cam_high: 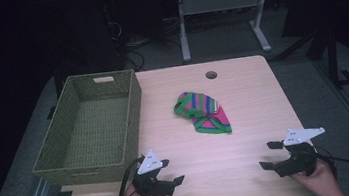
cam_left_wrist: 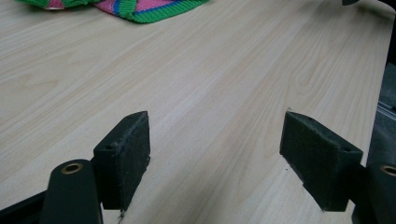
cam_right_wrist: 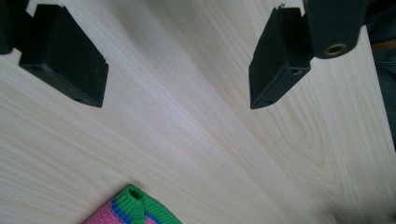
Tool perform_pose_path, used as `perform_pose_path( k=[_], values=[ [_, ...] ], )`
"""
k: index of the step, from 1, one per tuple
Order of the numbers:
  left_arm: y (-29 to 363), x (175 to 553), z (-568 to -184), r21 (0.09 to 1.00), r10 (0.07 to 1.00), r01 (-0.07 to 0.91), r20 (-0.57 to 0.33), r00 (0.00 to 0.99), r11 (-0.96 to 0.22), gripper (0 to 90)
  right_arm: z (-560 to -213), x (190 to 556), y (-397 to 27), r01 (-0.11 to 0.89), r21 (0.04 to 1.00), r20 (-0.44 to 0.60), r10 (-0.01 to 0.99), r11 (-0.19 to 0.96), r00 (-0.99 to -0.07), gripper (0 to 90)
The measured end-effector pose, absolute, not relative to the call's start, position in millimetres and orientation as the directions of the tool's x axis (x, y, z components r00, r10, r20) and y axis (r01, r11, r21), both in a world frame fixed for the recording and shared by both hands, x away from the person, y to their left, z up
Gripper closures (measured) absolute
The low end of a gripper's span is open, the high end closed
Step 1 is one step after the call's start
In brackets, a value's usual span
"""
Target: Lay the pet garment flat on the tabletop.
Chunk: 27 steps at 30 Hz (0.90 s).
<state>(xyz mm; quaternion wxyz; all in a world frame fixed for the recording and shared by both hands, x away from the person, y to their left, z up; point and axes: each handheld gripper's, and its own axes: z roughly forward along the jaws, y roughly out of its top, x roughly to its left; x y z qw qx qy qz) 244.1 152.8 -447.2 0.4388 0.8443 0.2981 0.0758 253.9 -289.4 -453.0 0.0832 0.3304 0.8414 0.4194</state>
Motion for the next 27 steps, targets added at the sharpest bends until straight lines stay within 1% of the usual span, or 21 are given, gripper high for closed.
perform_pose_path(
  k=[10,14,20,27],
  values=[
    [153.3,243.5,-446.3,0.787,0.575,0.437,-0.130,0.808,-0.436,24.1,-440.9,273.5,-279.4,0.491,0.751,0.165,0.594,0.441,-0.787,18.8],
    [153.7,243.2,-446.3,0.789,0.578,0.437,-0.130,0.806,-0.431,24.1,-434.4,283.8,-270.6,0.489,0.731,0.164,0.572,0.477,-0.804,18.0],
    [153.7,243.5,-445.8,0.792,0.581,0.437,-0.130,0.803,-0.427,24.1,-425.8,300.4,-253.5,0.462,0.703,0.132,0.538,0.541,-0.832,18.1],
    [154.5,244.0,-445.3,0.796,0.583,0.428,-0.119,0.804,-0.428,24.0,-416.1,322.2,-241.0,0.462,0.689,0.146,0.518,0.558,-0.843,18.2]
  ],
)
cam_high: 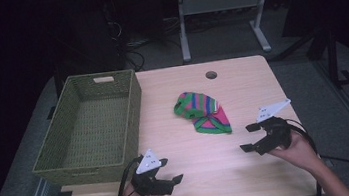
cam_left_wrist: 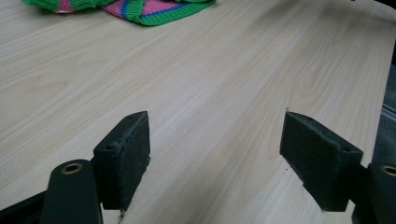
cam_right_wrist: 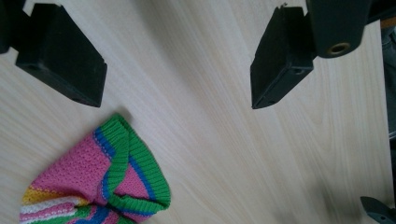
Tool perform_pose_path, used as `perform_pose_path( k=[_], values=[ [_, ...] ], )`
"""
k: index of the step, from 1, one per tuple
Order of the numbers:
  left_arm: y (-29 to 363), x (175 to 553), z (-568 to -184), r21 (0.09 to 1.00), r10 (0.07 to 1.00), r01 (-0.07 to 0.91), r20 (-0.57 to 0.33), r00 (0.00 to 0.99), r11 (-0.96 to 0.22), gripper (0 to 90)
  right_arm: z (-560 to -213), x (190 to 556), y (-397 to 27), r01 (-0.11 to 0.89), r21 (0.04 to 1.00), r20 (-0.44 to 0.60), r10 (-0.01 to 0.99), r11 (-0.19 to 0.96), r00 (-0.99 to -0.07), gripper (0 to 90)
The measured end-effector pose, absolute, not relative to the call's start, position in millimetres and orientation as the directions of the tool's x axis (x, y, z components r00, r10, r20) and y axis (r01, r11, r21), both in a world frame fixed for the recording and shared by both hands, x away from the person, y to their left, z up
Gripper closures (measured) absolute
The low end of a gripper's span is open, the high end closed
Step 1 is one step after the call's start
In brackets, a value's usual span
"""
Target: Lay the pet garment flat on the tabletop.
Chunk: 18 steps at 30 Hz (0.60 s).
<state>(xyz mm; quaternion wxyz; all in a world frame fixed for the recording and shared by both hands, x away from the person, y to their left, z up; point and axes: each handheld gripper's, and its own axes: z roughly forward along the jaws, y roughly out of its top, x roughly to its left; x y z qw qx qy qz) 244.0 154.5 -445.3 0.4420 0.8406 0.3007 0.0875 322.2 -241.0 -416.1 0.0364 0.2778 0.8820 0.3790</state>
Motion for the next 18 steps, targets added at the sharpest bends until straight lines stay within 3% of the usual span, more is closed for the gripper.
perform_pose_path(
  k=[18],
  values=[
    [155.1,244.1,-444.2,0.799,0.579,0.422,-0.115,0.807,-0.429,24.0,-383.1,365.4,-217.3,0.446,0.686,0.133,0.504,0.575,-0.854,18.4]
  ],
)
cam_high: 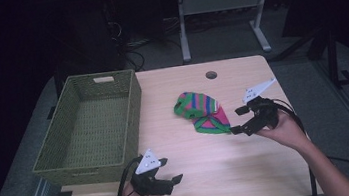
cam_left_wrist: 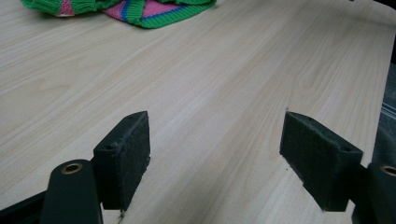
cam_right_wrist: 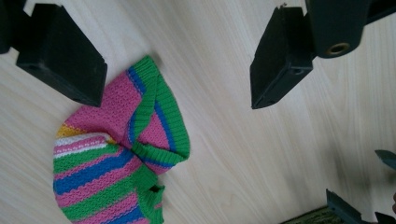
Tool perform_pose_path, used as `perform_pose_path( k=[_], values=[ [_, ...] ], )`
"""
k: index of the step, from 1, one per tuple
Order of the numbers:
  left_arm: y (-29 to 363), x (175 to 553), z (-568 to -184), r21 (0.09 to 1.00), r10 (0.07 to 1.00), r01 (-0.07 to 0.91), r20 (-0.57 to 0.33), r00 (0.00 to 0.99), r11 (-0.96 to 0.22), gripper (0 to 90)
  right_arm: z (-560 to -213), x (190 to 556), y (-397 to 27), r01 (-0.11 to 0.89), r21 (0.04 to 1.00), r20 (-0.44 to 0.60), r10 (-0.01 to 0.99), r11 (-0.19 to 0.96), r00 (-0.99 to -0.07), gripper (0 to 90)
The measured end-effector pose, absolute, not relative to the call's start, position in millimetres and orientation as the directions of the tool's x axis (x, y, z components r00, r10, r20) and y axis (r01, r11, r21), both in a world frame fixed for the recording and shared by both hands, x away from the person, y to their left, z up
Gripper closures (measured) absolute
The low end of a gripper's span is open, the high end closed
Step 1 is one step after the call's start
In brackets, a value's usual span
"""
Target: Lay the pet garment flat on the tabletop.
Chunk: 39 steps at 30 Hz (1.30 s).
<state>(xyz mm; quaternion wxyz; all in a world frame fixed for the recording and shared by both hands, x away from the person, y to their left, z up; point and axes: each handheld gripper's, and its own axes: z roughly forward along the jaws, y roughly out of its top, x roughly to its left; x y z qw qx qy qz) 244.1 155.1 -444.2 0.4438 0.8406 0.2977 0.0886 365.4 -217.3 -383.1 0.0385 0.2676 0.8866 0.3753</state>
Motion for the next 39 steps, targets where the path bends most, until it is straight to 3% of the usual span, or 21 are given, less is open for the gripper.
perform_pose_path(
  k=[39],
  values=[
    [153.7,245.5,-443.8,0.804,0.567,0.416,-0.123,0.815,-0.425,24.1,-369.5,433.5,-181.8,0.483,0.618,0.112,0.538,0.621,-0.835,18.5]
  ],
)
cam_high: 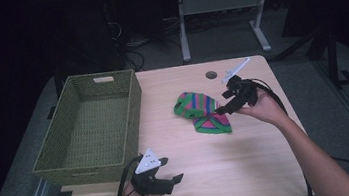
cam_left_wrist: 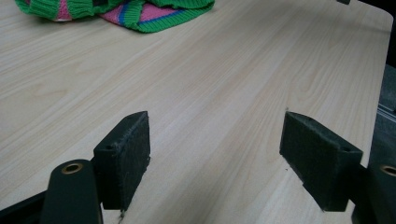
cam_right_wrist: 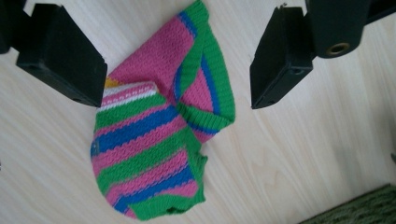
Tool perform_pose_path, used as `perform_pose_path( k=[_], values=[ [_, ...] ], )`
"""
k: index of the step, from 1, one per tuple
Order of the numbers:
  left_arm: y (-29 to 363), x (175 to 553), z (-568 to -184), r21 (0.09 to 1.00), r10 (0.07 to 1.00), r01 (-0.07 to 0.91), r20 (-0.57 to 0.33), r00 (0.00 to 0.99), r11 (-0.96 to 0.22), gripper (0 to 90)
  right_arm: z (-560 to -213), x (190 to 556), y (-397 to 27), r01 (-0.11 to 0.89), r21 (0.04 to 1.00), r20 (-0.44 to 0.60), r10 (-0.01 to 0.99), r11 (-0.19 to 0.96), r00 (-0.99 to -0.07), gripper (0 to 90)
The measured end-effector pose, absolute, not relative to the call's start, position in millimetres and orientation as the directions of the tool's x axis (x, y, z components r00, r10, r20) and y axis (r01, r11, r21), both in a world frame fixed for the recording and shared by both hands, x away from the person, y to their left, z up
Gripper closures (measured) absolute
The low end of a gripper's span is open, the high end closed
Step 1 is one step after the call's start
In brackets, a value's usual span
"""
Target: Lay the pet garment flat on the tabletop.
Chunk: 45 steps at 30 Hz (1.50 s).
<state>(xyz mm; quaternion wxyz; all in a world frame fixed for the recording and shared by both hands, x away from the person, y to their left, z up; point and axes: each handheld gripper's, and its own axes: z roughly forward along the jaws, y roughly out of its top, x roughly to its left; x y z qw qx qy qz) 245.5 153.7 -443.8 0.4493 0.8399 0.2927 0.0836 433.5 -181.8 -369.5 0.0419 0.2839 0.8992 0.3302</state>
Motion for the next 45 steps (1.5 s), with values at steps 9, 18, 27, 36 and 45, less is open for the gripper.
perform_pose_path(
  k=[9,18,27,36,45],
  values=[
    [153.1,245.3,-443.6,0.802,0.559,0.417,-0.127,0.819,-0.428,24.1,-380.3,451.3,-155.9,0.495,0.591,0.119,0.538,0.637,-0.835,19.2],
    [154.1,245.5,-443.3,0.803,0.553,0.414,-0.129,0.823,-0.428,24.1,-402.3,465.8,-134.1,0.507,0.559,0.100,0.553,0.656,-0.827,19.8],
    [153.3,247.1,-444.6,0.800,0.552,0.418,-0.133,0.823,-0.430,24.1,-419.8,477.2,-127.7,0.549,0.517,0.110,0.585,0.657,-0.804,20.3],
    [153.4,247.0,-444.3,0.803,0.552,0.415,-0.131,0.823,-0.428,24.1,-444.6,485.3,-120.7,0.573,0.454,0.095,0.603,0.682,-0.792,22.1],
    [151.5,246.2,-444.6,0.801,0.550,0.414,-0.130,0.825,-0.433,24.1,-455.1,478.6,-120.8,0.591,0.494,0.073,0.647,0.638,-0.759,27.6]
  ],
)
